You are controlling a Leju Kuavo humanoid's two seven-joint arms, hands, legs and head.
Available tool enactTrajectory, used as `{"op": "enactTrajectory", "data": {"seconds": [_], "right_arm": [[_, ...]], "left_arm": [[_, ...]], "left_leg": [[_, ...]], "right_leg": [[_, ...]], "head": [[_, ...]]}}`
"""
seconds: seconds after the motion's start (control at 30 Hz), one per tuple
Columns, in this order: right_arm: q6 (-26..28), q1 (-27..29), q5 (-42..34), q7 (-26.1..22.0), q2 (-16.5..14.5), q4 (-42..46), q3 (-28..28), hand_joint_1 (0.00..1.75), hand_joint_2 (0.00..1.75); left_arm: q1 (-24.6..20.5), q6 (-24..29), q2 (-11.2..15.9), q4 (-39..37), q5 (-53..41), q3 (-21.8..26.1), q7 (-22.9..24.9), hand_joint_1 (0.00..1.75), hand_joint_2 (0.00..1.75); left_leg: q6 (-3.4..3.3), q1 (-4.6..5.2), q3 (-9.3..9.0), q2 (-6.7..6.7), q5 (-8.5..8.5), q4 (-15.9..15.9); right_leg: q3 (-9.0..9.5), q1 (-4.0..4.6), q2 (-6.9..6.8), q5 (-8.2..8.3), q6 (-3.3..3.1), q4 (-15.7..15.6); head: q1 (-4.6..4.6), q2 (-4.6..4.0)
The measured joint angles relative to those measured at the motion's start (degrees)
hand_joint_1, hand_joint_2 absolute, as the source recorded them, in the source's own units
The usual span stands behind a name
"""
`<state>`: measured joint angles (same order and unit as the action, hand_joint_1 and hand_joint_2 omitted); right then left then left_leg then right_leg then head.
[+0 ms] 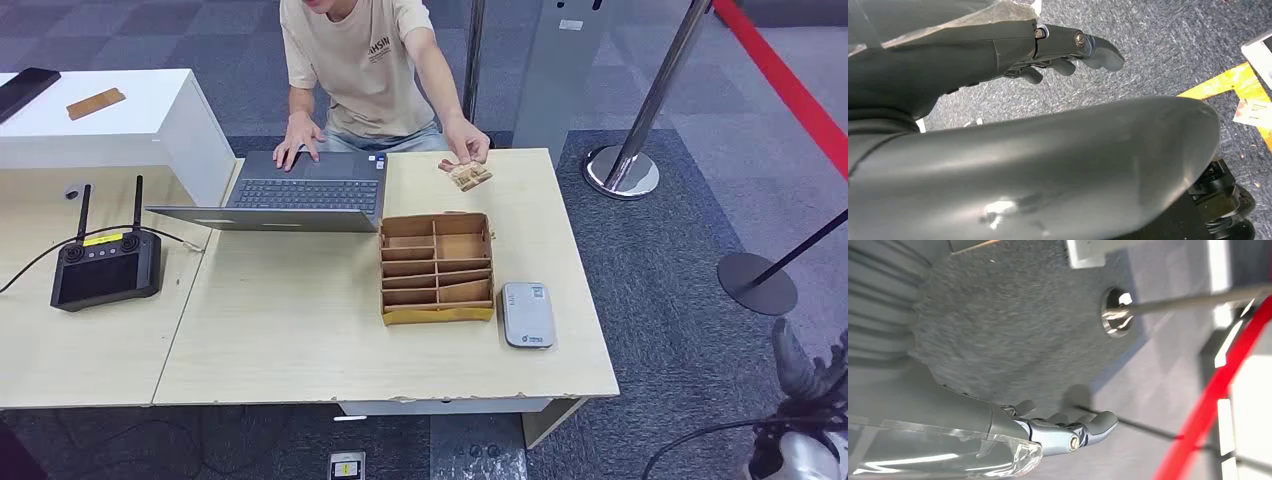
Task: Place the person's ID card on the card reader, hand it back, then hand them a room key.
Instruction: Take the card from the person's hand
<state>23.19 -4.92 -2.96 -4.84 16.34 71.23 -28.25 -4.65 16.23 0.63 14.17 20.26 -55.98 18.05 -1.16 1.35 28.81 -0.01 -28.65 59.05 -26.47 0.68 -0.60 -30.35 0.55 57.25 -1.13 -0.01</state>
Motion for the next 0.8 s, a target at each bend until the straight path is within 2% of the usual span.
{"op": "enactTrajectory", "data": {"seconds": [0.23,0.8], "right_arm": [[-0.5,-2.2,9.5,2.6,1.4,7.3,6.2,0.0,1.75],[-2.6,-11.0,36.1,9.1,4.8,20.8,26.5,0.0,1.75]], "left_arm": [[-0.3,-0.1,0.1,0.0,0.0,-0.9,-0.4,0.0,0.0],[-0.7,-1.0,0.5,-0.3,-0.5,-3.3,-1.8,0.0,0.0]], "left_leg": [[-0.01,0.0,0.03,-0.03,0.02,0.0],[-0.01,-0.01,0.04,-0.05,0.04,0.0]], "right_leg": [[0.0,0.0,-0.07,0.0,0.0,0.0],[-0.04,0.0,-0.1,0.01,-0.01,0.0]], "head": [[0.01,0.01],[0.01,0.01]]}}
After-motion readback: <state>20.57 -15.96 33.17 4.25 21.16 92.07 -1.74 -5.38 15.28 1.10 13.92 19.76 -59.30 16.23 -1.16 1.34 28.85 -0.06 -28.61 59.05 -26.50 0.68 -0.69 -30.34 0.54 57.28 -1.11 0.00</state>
